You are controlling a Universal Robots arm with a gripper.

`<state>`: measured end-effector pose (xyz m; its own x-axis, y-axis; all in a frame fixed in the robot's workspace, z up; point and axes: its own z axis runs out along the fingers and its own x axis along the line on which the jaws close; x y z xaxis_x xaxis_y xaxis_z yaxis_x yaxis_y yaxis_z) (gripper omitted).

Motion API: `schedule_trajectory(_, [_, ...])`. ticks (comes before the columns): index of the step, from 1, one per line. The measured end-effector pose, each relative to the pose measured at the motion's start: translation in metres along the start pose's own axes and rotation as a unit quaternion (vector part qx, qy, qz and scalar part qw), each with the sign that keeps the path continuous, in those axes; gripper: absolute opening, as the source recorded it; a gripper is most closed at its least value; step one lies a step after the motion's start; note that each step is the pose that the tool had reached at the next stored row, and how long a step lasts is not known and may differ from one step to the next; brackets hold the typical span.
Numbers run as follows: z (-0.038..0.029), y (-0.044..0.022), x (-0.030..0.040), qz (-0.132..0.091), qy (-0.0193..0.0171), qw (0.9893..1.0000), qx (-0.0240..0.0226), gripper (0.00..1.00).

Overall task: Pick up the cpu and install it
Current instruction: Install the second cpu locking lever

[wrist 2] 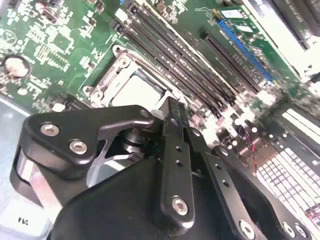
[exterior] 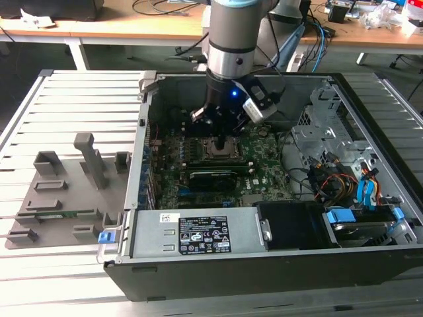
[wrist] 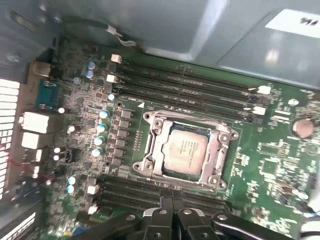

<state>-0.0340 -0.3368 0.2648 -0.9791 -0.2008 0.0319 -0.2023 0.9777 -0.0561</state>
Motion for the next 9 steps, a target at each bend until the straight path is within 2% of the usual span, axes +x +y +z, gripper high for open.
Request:
schedule_trajectory(1, [-0.0075,-0.0001,0.0002,0.0,0.0,1.0,0.0,0.11])
schedule_trajectory(9, [-0.0078,-0.0001,0.0002,0.0,0.0,1.0,0.0,0.11])
